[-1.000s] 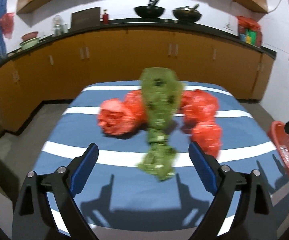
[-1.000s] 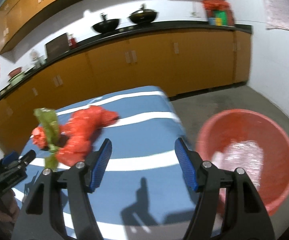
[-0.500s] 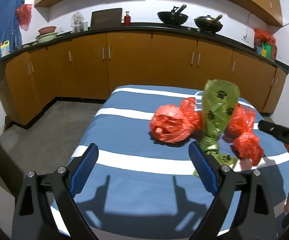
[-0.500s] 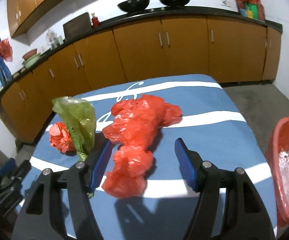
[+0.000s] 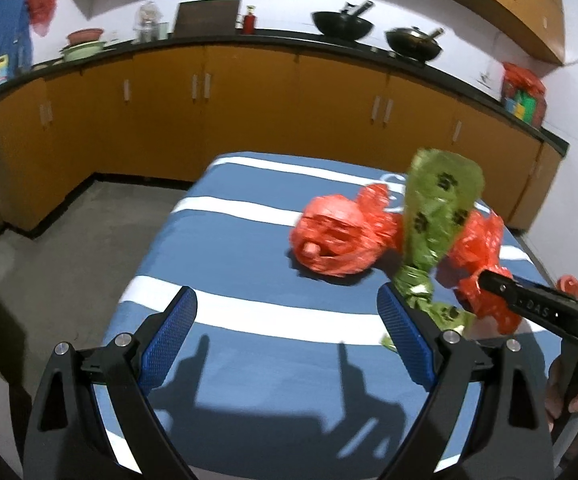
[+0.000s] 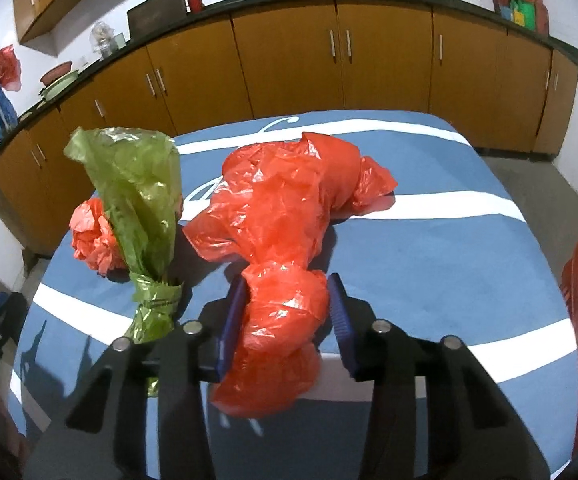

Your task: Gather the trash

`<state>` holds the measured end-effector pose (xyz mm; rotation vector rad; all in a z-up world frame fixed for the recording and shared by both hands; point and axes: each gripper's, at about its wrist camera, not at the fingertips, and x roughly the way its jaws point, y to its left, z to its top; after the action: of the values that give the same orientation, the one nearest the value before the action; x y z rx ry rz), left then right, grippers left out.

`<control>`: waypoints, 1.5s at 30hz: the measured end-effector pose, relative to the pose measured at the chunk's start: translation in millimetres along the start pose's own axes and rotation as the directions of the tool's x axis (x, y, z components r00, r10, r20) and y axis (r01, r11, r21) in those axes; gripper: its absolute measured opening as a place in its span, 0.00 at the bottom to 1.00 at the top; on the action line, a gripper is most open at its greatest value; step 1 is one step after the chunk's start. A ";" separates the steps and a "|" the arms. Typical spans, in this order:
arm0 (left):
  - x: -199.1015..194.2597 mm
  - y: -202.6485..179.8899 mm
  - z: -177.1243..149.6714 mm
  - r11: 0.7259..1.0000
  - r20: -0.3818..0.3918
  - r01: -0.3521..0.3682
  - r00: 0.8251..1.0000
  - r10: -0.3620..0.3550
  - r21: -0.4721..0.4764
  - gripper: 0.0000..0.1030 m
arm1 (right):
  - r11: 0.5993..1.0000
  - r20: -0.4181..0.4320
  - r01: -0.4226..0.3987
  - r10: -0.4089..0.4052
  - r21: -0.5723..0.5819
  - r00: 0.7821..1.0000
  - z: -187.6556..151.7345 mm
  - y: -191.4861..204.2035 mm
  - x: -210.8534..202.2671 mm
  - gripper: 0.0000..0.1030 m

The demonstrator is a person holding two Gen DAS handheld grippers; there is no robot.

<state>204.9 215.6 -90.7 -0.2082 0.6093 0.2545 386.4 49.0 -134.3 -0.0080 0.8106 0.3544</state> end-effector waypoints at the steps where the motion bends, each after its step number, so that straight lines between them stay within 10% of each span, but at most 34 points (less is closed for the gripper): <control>1: 1.1 -4.2 0.3 1.000 -0.003 0.013 1.000 -0.013 0.008 0.88 | 1.000 0.004 0.001 -0.001 0.003 1.000 -1.2 -3.1 -2.7 0.38; 13: 38.0 -73.2 8.2 0.989 -0.100 0.133 0.987 -0.126 0.067 0.85 | 0.992 0.079 0.029 -0.038 0.122 0.996 -26.9 -54.0 -54.5 0.36; 30: 83.6 -108.4 5.9 0.989 -0.231 0.131 0.966 -0.113 0.066 0.29 | 0.981 0.096 0.086 -0.104 0.177 0.990 -35.8 -98.0 -76.6 0.36; 45: 36.7 -104.2 13.2 0.978 -0.168 0.190 0.970 -0.174 0.083 0.25 | 0.980 0.156 0.086 -0.114 0.177 0.981 -34.1 -98.6 -114.4 0.36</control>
<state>271.9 126.7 -89.5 -0.1887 0.7552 0.0293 320.6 -83.7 -89.3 0.1382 0.6702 0.1863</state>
